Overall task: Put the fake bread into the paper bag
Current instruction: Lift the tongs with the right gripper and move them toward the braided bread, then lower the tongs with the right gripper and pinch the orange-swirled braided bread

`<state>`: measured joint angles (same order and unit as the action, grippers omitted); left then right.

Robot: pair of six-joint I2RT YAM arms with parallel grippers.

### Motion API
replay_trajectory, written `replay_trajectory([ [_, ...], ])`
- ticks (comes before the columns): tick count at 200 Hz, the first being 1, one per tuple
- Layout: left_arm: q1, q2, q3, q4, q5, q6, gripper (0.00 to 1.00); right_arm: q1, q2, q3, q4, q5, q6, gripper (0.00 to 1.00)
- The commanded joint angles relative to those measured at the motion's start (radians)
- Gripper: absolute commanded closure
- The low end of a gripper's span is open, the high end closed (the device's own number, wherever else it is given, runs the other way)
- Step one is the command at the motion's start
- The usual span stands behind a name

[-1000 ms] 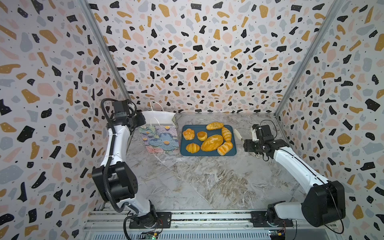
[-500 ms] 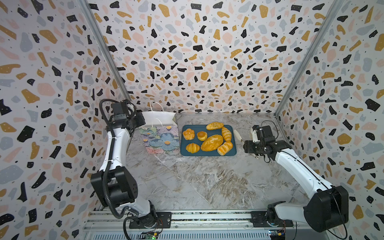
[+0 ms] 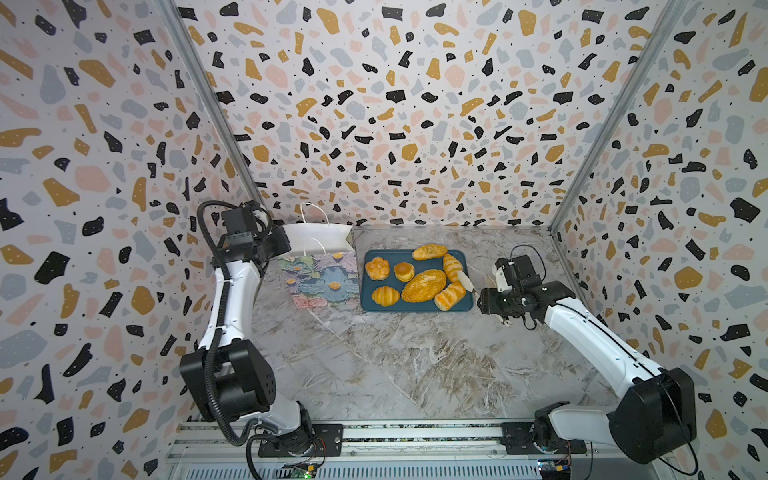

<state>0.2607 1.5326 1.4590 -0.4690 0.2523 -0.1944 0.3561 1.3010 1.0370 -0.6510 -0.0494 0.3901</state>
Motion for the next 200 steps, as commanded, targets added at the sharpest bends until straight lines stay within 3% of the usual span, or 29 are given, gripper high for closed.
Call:
replay_trajectory([
  [1,0.001,-0.028,-0.018,0.033,0.011,-0.003,1.0,0.007,0.008,0.036,-0.054,-0.019,0.052,0.32],
  [53,0.001,-0.047,-0.048,0.07,0.041,-0.025,1.0,0.015,0.047,0.063,-0.081,-0.081,0.119,0.34],
  [200,0.001,-0.058,-0.064,0.074,0.016,-0.022,1.0,0.087,0.111,0.073,-0.02,-0.097,0.275,0.35],
])
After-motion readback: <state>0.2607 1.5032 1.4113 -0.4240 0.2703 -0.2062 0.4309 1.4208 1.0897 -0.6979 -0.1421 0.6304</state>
